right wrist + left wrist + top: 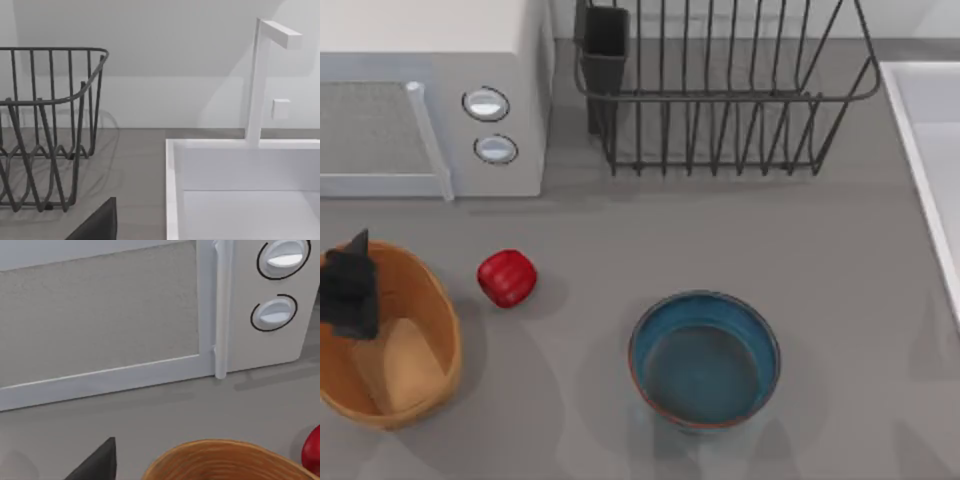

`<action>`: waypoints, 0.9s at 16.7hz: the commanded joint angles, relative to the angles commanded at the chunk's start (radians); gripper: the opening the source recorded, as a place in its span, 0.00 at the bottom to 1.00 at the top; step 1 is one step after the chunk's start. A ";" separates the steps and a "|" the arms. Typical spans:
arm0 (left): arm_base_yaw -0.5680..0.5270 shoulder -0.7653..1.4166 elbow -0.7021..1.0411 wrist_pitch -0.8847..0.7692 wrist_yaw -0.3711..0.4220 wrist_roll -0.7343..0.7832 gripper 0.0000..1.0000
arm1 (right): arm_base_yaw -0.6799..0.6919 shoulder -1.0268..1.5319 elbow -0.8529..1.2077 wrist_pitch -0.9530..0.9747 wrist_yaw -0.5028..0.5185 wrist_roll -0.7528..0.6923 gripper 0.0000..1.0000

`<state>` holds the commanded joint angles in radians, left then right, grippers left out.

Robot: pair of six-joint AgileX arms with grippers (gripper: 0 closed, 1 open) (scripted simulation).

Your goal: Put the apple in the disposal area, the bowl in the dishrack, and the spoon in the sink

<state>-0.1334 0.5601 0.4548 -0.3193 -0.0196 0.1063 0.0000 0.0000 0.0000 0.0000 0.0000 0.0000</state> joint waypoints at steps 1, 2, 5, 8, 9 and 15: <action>-0.021 0.101 0.073 -0.051 -0.003 0.017 1.00 | 0.000 0.000 0.000 0.000 0.000 0.000 1.00; -0.043 0.205 0.148 -0.104 -0.006 0.035 1.00 | 0.000 0.000 0.000 0.000 0.000 0.000 1.00; -0.110 0.529 0.376 -0.264 -0.016 0.088 1.00 | 0.000 0.000 0.000 0.000 0.000 0.000 1.00; -0.174 0.841 0.595 -0.416 -0.025 0.139 1.00 | 0.000 0.000 0.000 0.000 0.000 0.000 1.00; -0.193 0.936 0.661 -0.462 -0.028 0.154 1.00 | 0.000 0.000 0.000 0.000 0.000 0.000 1.00; -0.276 1.336 0.945 -0.661 -0.040 0.220 1.00 | 0.000 0.000 0.000 0.000 0.000 0.000 1.00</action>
<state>-0.4096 1.8960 1.3999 -0.9803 -0.0600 0.3265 0.0000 0.0000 0.0000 0.0000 0.0000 0.0000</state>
